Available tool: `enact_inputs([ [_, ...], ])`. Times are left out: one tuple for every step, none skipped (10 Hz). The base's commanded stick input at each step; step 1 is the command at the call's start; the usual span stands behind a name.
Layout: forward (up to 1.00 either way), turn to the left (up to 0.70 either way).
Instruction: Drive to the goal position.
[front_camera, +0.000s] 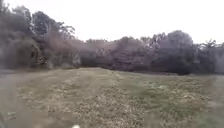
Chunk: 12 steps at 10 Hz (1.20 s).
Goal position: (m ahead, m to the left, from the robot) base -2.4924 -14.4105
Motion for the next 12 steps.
enact_inputs([
  [0.60, 0.00],
  [0.60, -0.01],
  [0.60, -0.06],
  [0.60, -0.15],
  [0.60, -0.15],
  [0.60, -0.15],
  [0.60, -0.15],
  [0.60, -0.15],
  [0.60, -0.15],
  [0.60, -0.15],
  [0.60, -0.15],
  [0.60, -0.15],
])
